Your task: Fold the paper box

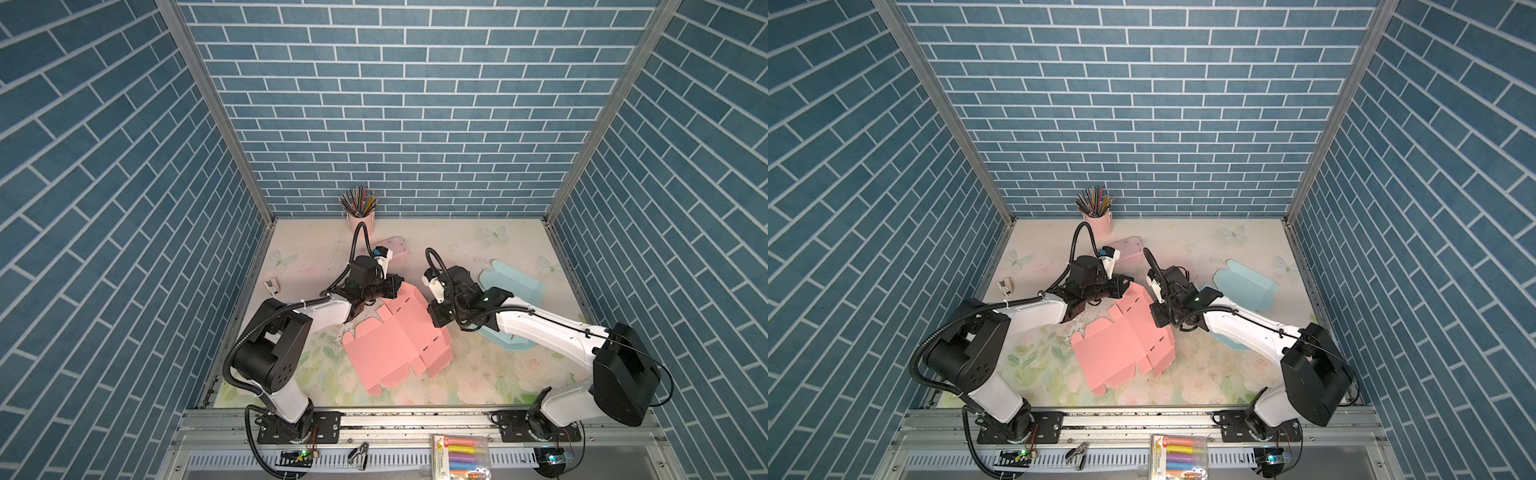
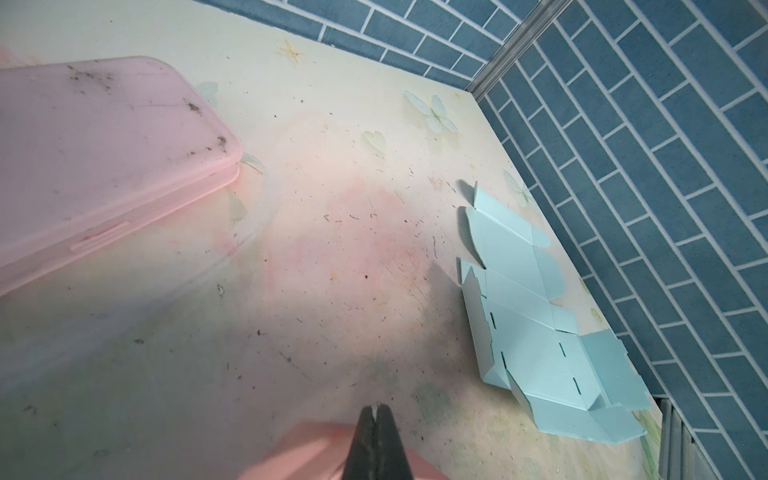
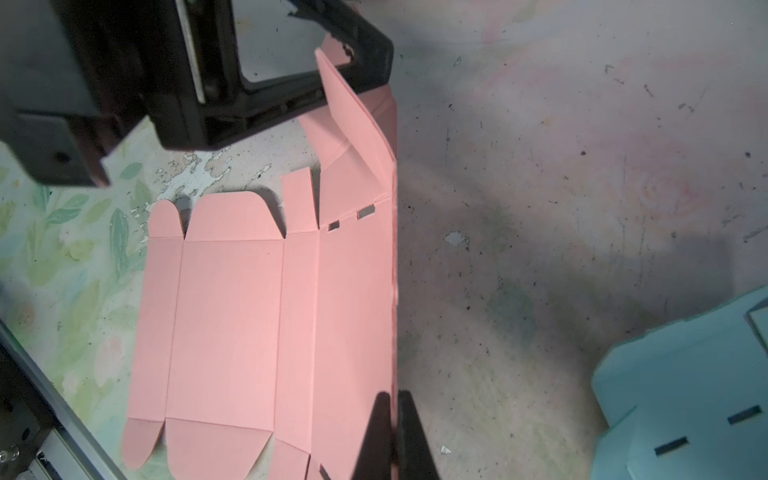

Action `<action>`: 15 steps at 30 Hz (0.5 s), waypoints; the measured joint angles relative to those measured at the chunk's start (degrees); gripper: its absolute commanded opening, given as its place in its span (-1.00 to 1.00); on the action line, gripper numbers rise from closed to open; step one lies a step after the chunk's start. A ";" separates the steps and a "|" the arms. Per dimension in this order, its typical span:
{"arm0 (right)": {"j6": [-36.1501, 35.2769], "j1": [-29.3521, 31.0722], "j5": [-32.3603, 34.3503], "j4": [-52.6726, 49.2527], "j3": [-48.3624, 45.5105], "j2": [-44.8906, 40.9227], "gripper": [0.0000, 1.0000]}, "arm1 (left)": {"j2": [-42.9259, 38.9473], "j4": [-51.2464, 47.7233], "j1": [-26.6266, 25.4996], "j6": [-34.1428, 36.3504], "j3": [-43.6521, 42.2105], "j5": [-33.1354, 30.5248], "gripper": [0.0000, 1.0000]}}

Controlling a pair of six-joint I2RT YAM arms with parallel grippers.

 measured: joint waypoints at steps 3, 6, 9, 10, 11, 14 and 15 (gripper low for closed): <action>-0.02 0.00 0.17 -0.22 0.00 0.04 -1.00 | -1.38 -0.04 -0.48 0.00 -1.20 0.00 -1.00; -0.20 0.00 0.31 -0.24 0.00 0.15 -1.00 | -3.08 -0.02 -1.40 -0.04 -2.21 -0.04 -1.00; -0.44 0.02 0.39 -0.26 0.00 0.46 -1.00 | -4.35 0.57 -2.75 -0.48 -3.34 -0.04 -1.00; -0.46 0.04 0.48 -0.26 0.00 0.55 -1.00 | -4.66 1.01 -3.17 -0.72 -3.89 -0.07 -1.00; -0.48 0.11 0.55 -0.28 0.00 0.59 -1.00 | -4.92 1.36 -3.72 -0.96 -4.44 -0.11 -1.00; -0.83 0.46 0.98 -0.48 0.00 0.59 -1.00 | -5.95 1.95 -5.33 -1.79 -6.21 -0.66 -1.00; -0.87 0.61 1.14 -0.63 0.00 0.59 -1.00 | -6.32 2.19 -5.70 -1.99 -6.73 -0.90 -1.00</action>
